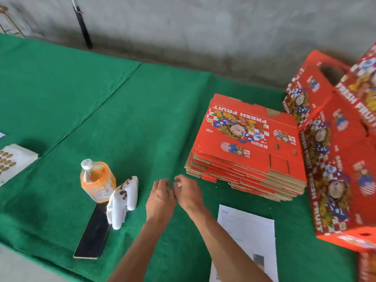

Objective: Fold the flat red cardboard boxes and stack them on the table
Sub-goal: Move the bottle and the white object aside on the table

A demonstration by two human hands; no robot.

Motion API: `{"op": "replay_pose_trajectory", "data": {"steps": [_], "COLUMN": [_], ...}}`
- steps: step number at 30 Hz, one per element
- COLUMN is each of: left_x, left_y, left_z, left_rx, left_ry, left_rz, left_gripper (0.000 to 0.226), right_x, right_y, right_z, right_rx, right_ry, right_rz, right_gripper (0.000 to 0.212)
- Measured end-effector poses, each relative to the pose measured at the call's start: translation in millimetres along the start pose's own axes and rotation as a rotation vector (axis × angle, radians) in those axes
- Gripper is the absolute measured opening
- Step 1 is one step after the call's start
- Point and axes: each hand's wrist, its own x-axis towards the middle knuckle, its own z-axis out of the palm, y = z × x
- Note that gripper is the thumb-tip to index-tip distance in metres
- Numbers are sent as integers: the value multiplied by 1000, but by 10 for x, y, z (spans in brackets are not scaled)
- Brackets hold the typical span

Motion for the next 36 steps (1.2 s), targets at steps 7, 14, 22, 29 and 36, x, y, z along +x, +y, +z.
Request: {"op": "replay_pose_trajectory", "data": {"steps": [7,14,22,29,36], "left_x": [-769,-1458,-1500,-1292,-783], "left_y": [675,755,632,430,-223], "left_z": [1074,1542,1518,1279,274], "left_rx": [191,520,523,70,-222], "left_ry": [-481,-687,-449,-281,139], "left_rz": [58,-40,-226,-299,-430], "left_gripper": [21,64,70,18,12], "right_x": [-627,-1109,-1338,-1138,-650], "right_y": [1363,2060,2332,2174,1338], "right_z": [-802,-973,-1047,-926,-551], "right_rx": [-514,-466,-287,-42,279], "right_ry": [-64,-172,-57,-7,-132], "right_rz": [335,640,806,549,158], "right_gripper": [48,69,91,31,14]}}
